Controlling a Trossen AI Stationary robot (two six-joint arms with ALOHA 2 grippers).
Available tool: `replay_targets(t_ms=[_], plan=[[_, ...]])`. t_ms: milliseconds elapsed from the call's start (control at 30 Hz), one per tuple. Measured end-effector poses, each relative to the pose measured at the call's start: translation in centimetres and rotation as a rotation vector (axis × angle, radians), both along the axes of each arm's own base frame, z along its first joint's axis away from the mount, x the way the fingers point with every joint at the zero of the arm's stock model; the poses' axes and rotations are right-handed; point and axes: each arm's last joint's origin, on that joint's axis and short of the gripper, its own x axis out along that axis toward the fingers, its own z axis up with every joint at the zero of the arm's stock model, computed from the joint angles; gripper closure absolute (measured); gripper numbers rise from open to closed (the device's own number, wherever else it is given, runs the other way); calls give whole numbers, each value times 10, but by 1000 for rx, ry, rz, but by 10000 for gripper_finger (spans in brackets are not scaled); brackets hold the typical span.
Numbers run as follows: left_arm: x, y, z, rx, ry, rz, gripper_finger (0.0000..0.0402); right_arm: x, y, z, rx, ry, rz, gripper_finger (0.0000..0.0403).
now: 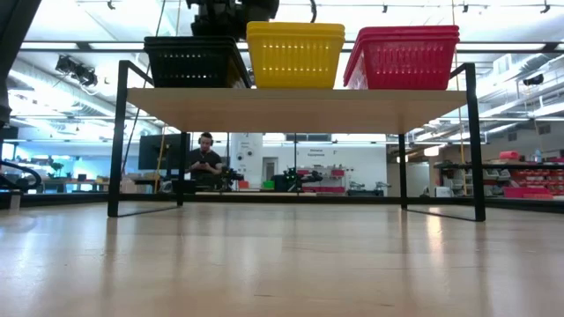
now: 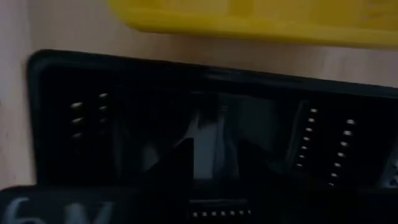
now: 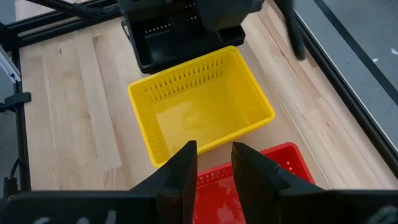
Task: Stack baskets on shelf by color
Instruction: Stack the black basket on the stacked black baskets on the shelf
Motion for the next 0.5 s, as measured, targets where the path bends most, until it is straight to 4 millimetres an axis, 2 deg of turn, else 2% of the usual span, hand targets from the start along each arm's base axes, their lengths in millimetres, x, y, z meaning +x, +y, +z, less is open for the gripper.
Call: replay_targets(t_ms=[500], plan=[[1,-38,3,-77,25,-35,276,0,0,0,0,2,0,298]])
